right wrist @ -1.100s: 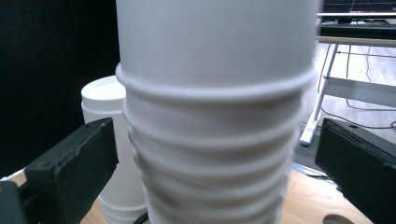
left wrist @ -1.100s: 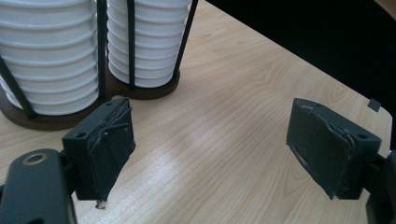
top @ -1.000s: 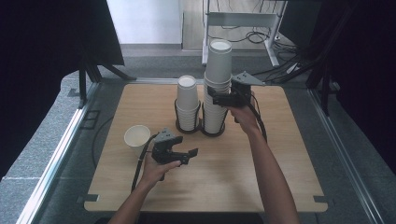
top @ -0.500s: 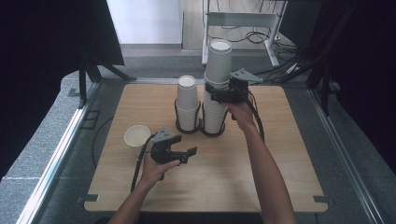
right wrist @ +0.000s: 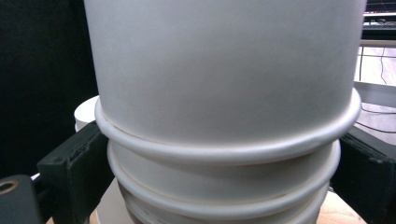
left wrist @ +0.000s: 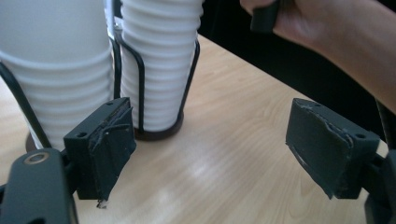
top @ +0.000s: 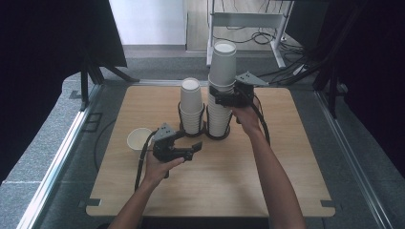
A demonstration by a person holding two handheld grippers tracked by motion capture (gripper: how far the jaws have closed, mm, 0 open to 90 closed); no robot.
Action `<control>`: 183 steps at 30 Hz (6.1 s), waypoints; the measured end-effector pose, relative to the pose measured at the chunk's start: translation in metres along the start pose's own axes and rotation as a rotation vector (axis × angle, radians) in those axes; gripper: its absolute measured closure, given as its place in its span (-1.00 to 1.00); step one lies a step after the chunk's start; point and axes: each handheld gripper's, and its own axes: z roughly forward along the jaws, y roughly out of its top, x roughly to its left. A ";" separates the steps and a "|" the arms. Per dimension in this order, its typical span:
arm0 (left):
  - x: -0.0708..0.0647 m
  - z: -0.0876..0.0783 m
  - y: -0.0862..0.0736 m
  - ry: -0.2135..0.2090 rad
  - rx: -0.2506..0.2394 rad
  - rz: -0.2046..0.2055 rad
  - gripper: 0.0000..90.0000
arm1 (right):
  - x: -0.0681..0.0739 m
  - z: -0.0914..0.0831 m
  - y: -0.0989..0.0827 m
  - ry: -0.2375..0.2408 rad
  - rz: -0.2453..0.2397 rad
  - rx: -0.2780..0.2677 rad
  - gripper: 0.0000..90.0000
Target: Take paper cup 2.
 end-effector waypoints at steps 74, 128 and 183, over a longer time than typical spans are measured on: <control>0.023 0.123 0.179 0.030 -0.041 0.102 -0.85 | 0.001 -0.002 0.000 -0.001 0.000 0.007 -0.92; 0.005 0.014 0.197 -0.006 -0.243 0.178 -0.71 | 0.002 -0.002 0.003 0.000 0.006 0.031 -0.93; -0.026 -0.018 0.056 -0.059 -0.163 0.226 -0.72 | 0.023 -0.080 -0.054 0.016 -0.064 0.008 -0.75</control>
